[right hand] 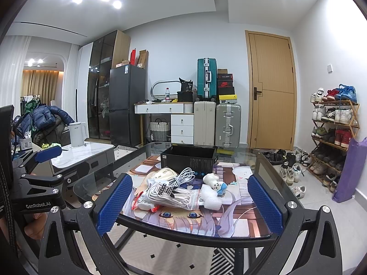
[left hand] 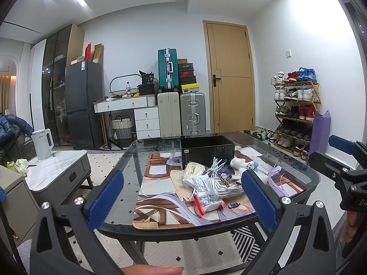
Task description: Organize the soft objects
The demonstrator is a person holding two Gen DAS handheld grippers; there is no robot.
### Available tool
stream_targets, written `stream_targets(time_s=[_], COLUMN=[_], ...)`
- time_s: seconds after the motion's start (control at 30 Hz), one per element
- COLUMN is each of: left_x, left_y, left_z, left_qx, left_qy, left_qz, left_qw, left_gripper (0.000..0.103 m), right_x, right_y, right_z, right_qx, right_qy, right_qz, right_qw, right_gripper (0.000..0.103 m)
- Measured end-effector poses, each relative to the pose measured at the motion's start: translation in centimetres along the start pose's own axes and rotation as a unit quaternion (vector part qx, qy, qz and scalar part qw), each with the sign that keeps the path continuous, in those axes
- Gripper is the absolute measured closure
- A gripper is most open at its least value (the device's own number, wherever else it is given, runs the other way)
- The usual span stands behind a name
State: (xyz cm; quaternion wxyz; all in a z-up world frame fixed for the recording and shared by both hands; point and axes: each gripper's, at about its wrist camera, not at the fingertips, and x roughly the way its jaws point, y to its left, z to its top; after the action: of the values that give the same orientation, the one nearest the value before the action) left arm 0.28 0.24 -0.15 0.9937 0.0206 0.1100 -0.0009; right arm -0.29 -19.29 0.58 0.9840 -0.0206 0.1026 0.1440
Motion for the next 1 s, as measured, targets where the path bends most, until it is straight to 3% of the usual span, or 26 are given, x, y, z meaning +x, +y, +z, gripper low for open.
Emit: stream_targets(time_s=[1.0], left_x=[0.07], left_y=[-0.11], left_z=[-0.05], left_qx=[0.002], left_qy=[0.001], left_qz=[0.0], left_qw=[1.0], left_gripper=[0.0], right_x=[0.28], right_y=[0.28], right_z=[0.27], right_qx=[0.008], right_qy=[0.005], right_qz=[0.001], right_qw=[1.0], right_gripper=[0.001])
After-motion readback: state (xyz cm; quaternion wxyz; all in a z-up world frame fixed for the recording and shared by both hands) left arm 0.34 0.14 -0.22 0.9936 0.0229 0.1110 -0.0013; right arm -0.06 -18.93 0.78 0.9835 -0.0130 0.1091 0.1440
